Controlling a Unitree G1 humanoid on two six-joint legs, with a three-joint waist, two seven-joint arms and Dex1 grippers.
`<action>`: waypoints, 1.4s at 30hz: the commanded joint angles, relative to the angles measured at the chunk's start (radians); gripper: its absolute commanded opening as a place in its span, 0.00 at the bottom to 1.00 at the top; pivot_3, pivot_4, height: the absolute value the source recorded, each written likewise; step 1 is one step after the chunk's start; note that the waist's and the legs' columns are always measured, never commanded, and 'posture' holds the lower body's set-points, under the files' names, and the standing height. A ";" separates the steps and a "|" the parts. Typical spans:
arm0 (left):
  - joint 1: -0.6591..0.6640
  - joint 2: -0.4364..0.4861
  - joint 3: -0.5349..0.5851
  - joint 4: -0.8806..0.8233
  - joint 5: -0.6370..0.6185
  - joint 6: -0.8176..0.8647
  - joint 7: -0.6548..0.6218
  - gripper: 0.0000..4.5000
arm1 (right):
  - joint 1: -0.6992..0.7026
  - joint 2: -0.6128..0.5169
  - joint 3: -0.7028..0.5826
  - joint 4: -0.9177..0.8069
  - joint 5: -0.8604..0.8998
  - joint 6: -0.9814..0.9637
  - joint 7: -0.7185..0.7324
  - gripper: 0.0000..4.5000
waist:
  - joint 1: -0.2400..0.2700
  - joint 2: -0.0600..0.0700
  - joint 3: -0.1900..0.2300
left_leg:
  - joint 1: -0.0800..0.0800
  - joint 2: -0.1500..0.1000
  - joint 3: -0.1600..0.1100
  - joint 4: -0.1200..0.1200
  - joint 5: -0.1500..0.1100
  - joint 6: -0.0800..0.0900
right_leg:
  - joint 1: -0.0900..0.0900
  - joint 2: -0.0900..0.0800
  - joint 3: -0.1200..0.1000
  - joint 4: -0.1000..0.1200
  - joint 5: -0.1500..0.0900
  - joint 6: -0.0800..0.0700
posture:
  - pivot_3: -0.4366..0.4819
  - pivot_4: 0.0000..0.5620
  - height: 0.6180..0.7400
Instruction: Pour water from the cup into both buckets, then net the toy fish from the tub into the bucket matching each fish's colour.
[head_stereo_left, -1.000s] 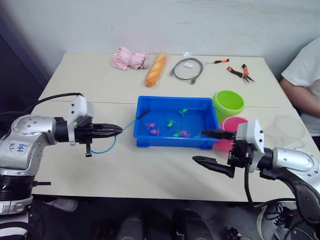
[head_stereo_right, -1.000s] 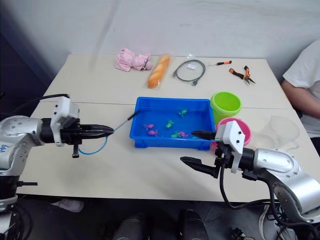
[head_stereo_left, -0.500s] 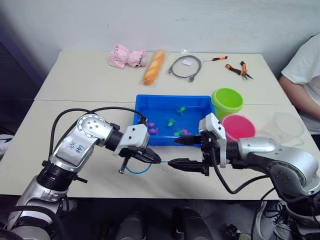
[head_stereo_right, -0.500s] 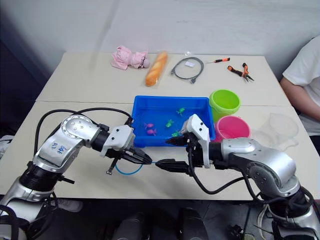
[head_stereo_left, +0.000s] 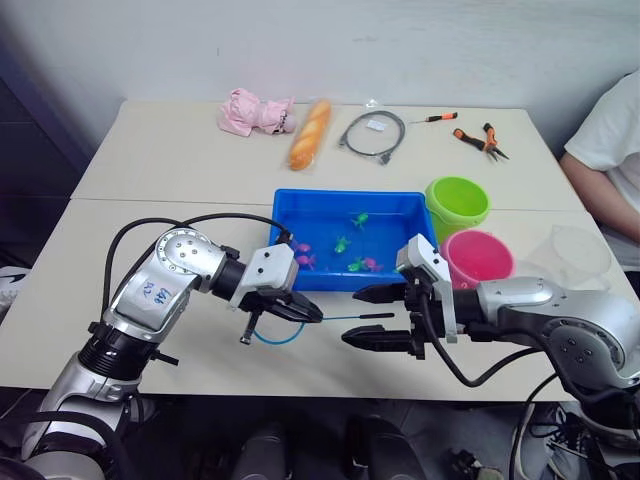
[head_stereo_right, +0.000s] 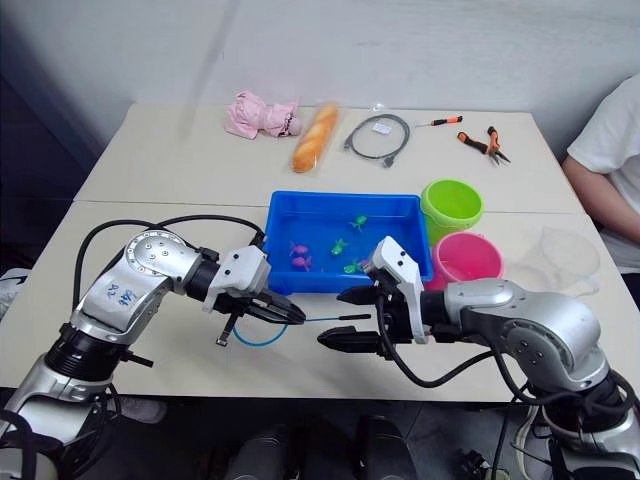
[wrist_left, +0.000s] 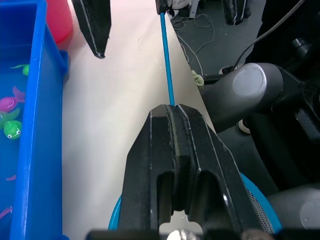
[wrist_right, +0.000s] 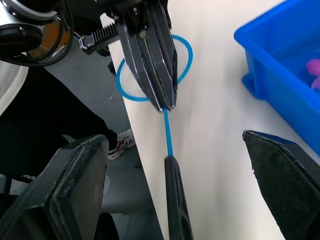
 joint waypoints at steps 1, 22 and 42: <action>0.004 0.003 0.022 -0.037 -0.029 0.006 -0.012 0.00 | 0.012 0.000 -0.033 -0.010 -0.001 -0.041 0.024 1.00 | 0.000 0.000 0.000 | 0.000 0.000 0.000 0.000 0.000 0.000 | 0.000 0.000 0.000 0.000 0.000 0.000 | 0.48 0.27 0.99; 0.001 -0.011 0.029 -0.040 -0.050 0.026 0.000 0.00 | 0.064 -0.012 -0.010 -0.001 -0.076 -0.151 0.116 0.00 | 0.000 0.000 0.000 | 0.000 0.000 0.000 0.000 0.000 0.000 | 0.000 0.000 0.000 0.000 0.000 0.001 | 0.48 0.27 0.99; -0.086 0.005 0.352 0.092 -0.225 0.102 0.109 0.99 | 0.117 -0.024 -0.002 -0.016 -0.388 -0.571 0.262 0.00 | -0.002 0.000 0.000 | 0.000 0.000 0.000 0.004 0.000 0.000 | 0.000 0.001 0.000 0.001 0.001 0.001 | 0.48 0.27 0.99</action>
